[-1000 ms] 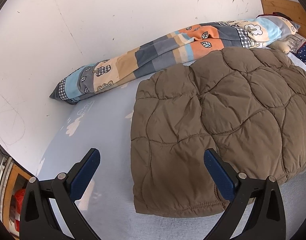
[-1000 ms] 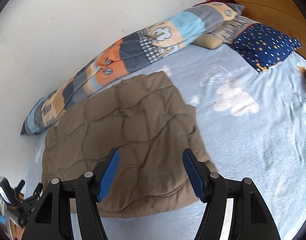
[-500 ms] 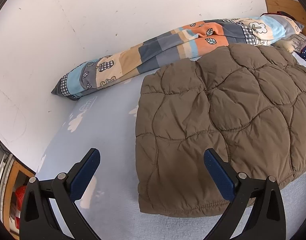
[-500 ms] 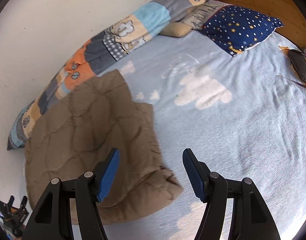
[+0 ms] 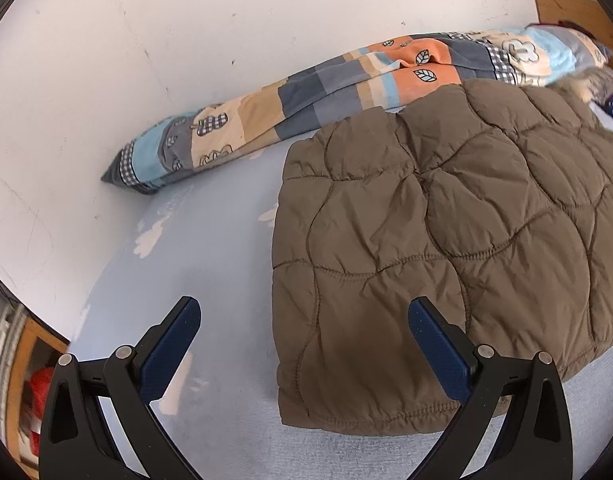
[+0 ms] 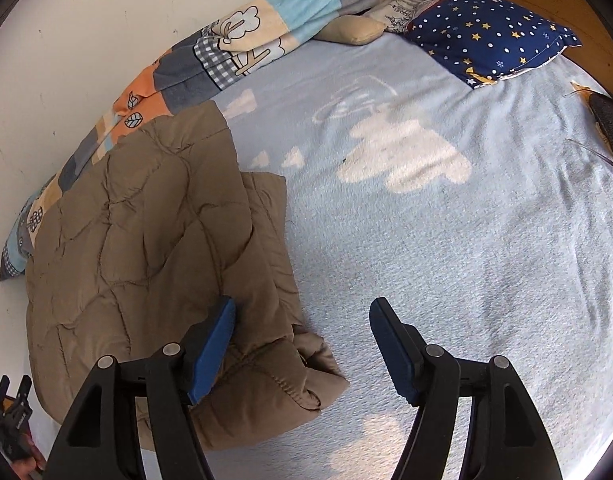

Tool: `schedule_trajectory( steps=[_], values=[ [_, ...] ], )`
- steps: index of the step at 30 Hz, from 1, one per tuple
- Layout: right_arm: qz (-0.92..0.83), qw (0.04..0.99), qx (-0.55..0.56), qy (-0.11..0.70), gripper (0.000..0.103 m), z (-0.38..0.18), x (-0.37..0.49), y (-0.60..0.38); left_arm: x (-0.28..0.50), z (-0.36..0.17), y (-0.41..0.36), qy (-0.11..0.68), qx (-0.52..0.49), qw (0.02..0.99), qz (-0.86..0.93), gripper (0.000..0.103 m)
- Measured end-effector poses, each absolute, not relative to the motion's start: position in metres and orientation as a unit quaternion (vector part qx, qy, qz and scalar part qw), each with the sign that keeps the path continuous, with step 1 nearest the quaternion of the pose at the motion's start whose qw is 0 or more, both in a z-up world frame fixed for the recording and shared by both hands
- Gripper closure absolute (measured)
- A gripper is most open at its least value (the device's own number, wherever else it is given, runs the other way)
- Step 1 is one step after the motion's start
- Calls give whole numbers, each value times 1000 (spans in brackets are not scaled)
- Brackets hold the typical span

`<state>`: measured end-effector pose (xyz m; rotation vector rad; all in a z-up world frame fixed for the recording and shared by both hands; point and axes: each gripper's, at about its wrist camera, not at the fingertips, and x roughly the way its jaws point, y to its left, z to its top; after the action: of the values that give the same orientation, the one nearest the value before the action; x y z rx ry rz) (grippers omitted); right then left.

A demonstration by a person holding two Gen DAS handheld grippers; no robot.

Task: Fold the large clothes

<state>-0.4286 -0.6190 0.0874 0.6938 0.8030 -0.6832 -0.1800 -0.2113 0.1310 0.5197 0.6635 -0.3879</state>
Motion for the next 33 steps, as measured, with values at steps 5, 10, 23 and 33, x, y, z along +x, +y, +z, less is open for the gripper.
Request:
schedule_trajectory(
  steps=[5, 10, 23, 33],
  values=[
    [-297, 824, 332, 350, 30, 100, -436, -622, -137, 149, -175, 377, 141, 896, -190, 0],
    [-266, 837, 317, 358, 30, 100, -428, -624, -81, 138, -137, 457, 51, 865, -199, 0],
    [-210, 836, 299, 410, 14, 63, -389, -646, -21, 77, -183, 546, 68, 767, -330, 20],
    [-103, 821, 342, 445, 9, 33, -352, -674, 7, 33, -242, 618, 95, 661, -415, 24]
  ],
)
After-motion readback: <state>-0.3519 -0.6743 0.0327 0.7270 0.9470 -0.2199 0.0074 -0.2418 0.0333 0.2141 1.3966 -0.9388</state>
